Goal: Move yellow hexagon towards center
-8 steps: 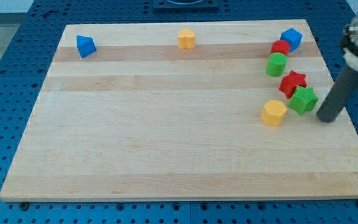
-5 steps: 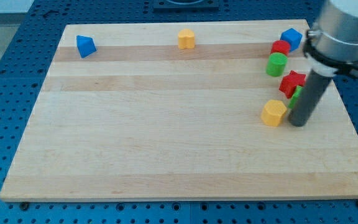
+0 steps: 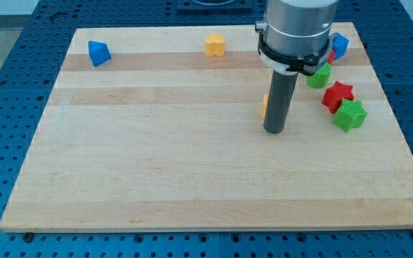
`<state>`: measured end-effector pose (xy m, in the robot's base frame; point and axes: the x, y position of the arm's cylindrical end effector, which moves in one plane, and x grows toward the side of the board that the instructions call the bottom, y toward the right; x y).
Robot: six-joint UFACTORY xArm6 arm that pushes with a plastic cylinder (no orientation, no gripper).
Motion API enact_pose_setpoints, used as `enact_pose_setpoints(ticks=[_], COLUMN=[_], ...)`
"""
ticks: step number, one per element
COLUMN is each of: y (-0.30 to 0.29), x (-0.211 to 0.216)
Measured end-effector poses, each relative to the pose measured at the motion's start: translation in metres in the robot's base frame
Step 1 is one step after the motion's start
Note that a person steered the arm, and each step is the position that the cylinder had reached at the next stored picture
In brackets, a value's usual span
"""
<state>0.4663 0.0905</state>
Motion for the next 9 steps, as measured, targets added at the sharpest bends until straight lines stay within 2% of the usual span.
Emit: enact_pose_setpoints(ticks=[1,2,3,4,5,7,8,9], y=[0.009,0.05,0.067,0.068,0.055,0.029,-0.004,0.004], x=[0.037,0.065,0.035,0.033,-0.004,-0.011,-0.015,-0.013])
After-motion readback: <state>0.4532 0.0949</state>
